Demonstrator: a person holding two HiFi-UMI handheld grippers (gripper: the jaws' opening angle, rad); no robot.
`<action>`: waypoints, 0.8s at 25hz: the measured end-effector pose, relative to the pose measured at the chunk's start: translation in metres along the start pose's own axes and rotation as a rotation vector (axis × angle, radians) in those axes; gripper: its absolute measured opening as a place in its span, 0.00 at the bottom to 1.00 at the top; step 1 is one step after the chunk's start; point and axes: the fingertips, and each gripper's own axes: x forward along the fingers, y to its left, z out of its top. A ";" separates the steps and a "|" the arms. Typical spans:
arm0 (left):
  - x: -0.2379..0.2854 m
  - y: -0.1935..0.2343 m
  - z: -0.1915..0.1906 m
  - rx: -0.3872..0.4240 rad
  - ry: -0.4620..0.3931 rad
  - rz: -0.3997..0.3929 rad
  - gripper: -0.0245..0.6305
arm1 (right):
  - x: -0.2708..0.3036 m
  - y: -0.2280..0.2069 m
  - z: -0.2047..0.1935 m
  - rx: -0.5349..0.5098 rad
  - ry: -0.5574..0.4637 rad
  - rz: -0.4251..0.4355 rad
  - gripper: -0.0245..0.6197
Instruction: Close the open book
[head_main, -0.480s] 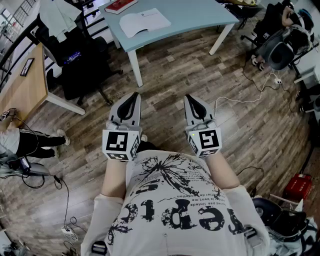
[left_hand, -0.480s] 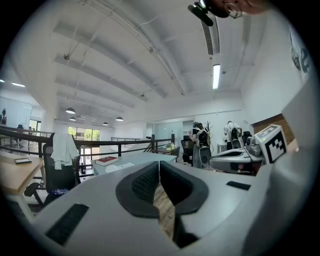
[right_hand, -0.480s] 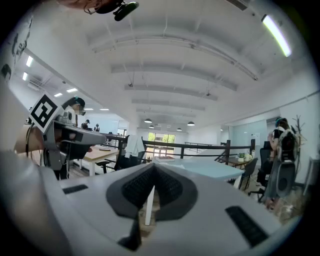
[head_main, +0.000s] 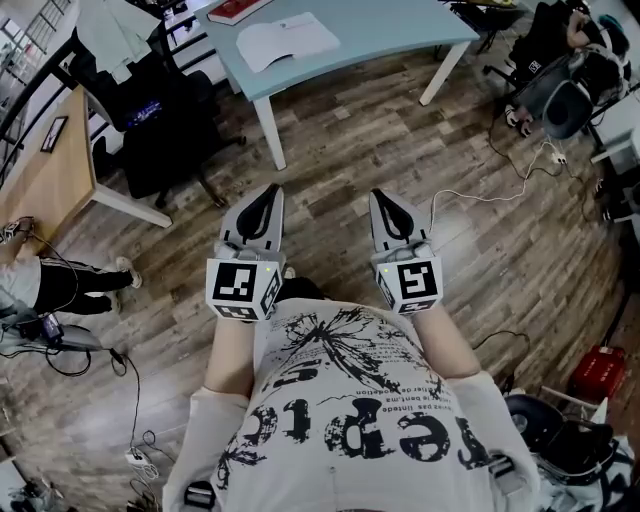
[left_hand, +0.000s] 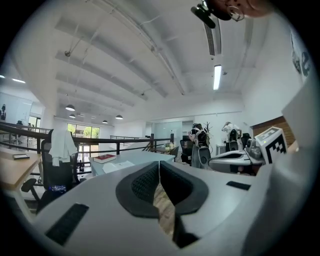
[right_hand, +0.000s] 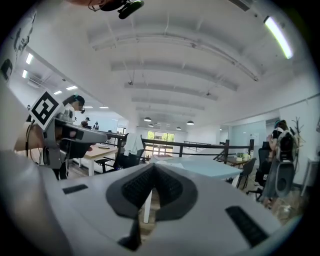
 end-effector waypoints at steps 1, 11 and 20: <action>0.000 0.000 -0.002 -0.003 0.005 0.000 0.07 | 0.000 -0.002 -0.002 0.014 0.005 -0.005 0.05; 0.031 0.035 -0.023 -0.032 0.043 0.006 0.07 | 0.043 -0.017 -0.021 0.057 0.048 -0.037 0.05; 0.146 0.098 -0.023 -0.042 0.051 -0.024 0.07 | 0.157 -0.069 -0.025 0.043 0.063 -0.057 0.05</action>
